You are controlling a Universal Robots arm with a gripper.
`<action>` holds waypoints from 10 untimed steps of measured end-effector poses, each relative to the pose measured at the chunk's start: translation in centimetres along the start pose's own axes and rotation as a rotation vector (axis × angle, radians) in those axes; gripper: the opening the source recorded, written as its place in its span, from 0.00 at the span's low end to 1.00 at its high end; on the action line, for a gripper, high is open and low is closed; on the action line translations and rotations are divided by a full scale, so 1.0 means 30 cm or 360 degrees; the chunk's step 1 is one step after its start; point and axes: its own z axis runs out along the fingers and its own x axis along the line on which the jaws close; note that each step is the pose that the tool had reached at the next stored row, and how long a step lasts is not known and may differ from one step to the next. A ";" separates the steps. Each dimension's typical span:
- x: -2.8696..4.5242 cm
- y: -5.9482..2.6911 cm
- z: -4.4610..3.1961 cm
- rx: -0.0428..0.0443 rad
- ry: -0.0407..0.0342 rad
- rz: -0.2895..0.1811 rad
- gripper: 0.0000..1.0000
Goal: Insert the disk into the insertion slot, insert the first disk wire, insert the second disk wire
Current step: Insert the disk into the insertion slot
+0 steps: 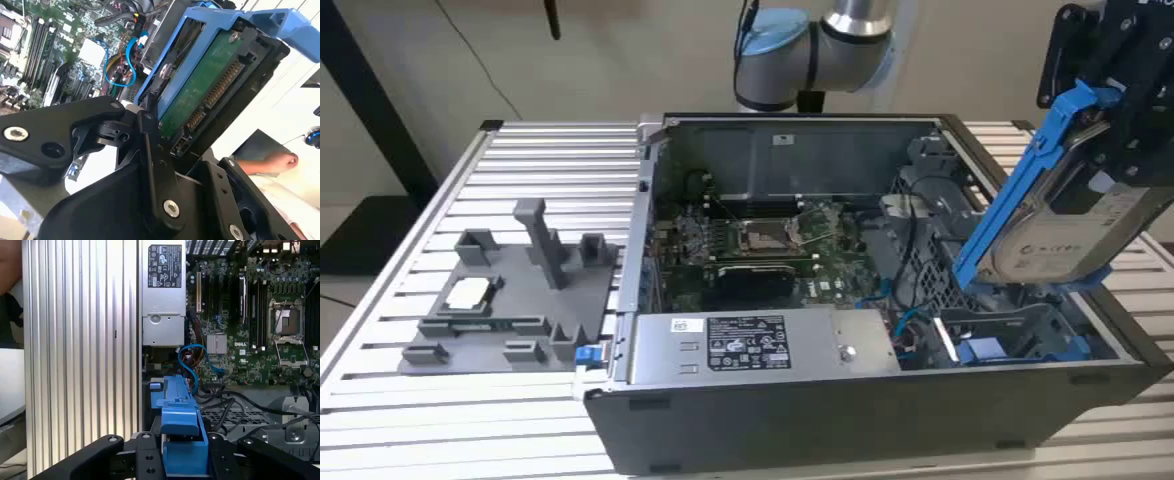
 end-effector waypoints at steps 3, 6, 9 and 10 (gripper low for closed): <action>0.000 0.000 0.000 0.0000 0.0000 0.0000 0.33; 0.000 0.000 0.000 0.0000 0.0000 0.0000 0.33; 0.000 0.000 0.000 0.0000 0.0000 0.0000 0.33; 0.000 0.000 0.000 0.0000 0.0000 0.0000 0.33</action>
